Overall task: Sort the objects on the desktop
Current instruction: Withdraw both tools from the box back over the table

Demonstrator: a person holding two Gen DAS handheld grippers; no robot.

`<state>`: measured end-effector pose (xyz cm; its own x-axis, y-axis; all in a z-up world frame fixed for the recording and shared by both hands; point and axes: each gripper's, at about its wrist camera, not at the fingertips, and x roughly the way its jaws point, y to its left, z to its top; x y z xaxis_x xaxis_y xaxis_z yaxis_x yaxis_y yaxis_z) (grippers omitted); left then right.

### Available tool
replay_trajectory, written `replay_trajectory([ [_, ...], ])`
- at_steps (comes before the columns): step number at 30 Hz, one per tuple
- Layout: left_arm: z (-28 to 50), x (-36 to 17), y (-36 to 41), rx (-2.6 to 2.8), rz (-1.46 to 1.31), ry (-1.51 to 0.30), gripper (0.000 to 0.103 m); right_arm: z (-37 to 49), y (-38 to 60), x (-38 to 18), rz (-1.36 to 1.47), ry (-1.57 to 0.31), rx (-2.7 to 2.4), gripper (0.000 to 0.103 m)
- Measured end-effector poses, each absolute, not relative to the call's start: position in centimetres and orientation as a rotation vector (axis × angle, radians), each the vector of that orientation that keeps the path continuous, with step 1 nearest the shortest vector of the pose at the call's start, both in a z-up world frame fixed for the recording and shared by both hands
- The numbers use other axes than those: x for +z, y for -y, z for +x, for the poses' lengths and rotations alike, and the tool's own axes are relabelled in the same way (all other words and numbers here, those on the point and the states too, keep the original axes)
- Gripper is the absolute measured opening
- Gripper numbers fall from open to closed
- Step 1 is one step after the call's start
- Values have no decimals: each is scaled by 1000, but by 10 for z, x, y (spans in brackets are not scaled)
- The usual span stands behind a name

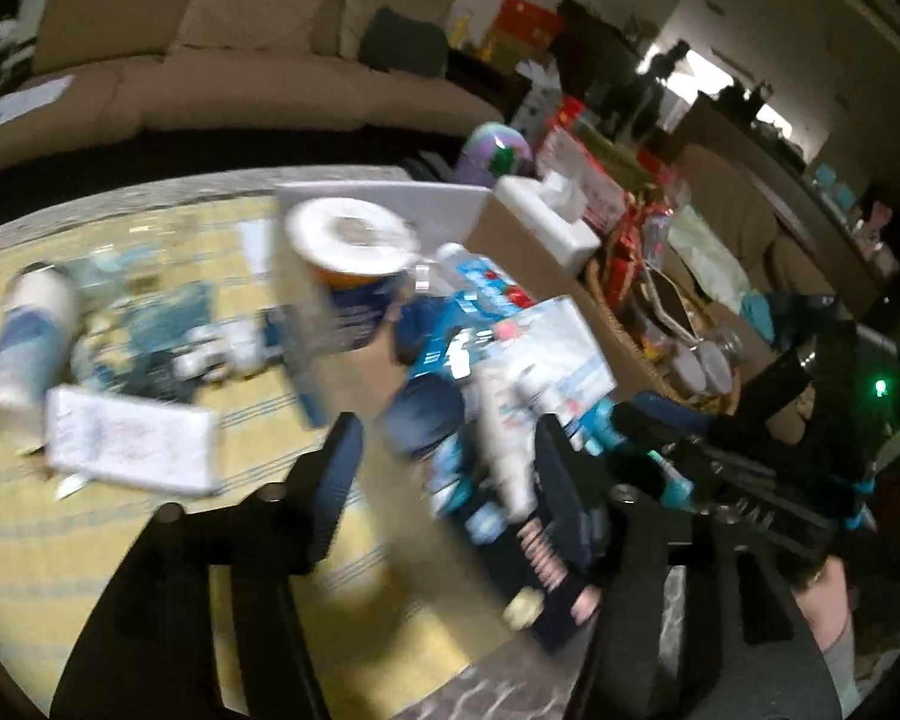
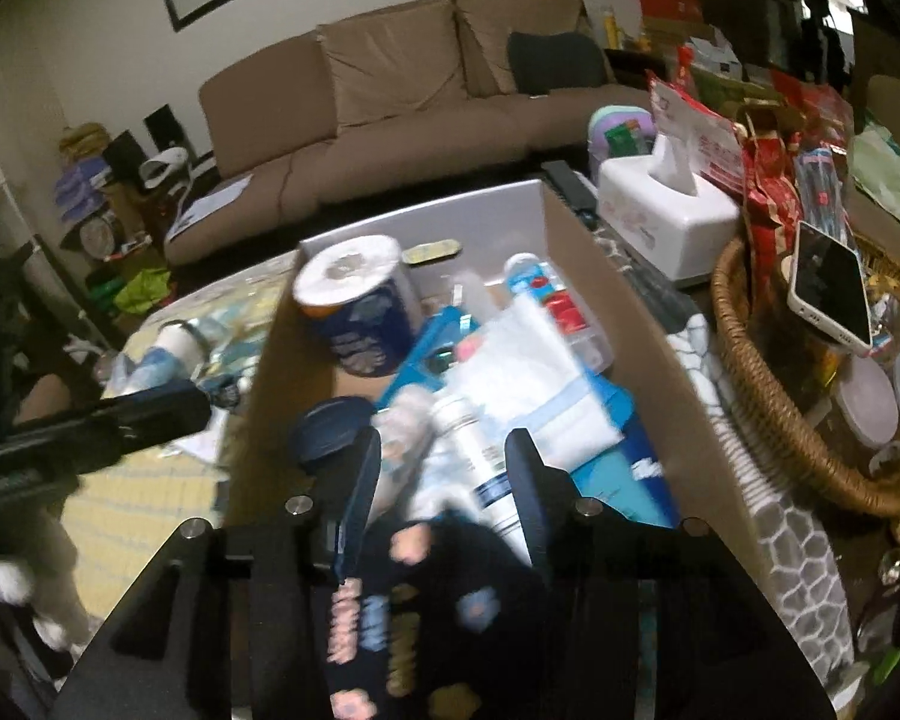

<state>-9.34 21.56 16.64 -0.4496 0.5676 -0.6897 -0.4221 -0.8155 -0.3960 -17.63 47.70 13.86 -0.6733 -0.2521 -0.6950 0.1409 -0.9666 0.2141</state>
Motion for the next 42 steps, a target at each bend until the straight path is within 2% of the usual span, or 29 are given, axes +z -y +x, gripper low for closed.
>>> replay_trajectory([
  [6, -65, 156, -129, 2390, -1198, 133, 71, -151, -418, 146, 1121, 155, -2601, 53],
  [9, -54, 152, -91, 2454, -1217, 122, 83, -144, -388, 146, 1118, 115, -2565, 57],
  [11, -47, 151, -70, 2482, -1213, 158, 99, -140, -368, 146, 1117, 109, -2544, 64],
  [13, -37, 153, -51, 2513, -1197, 186, 102, -135, -349, 145, 1114, 108, -2527, 78],
  [14, -33, 154, -44, 2525, -1193, 186, 103, -132, -342, 145, 1111, 100, -2524, 82],
  [16, -24, 155, -31, 2554, -1189, 170, 103, -127, -323, 145, 1113, 71, -2510, 103],
  [24, 7, 152, 2, 2627, -1214, 117, 103, -100, -271, 141, 1114, -15, -2491, 103],
  [34, 23, 139, 40, 2640, -1243, 202, 103, -80, -230, 124, 1134, -46, -2437, 103],
  [42, 6, 102, 61, 2602, -1297, 285, 103, -96, -221, 84, 1219, -24, -2404, 103],
])
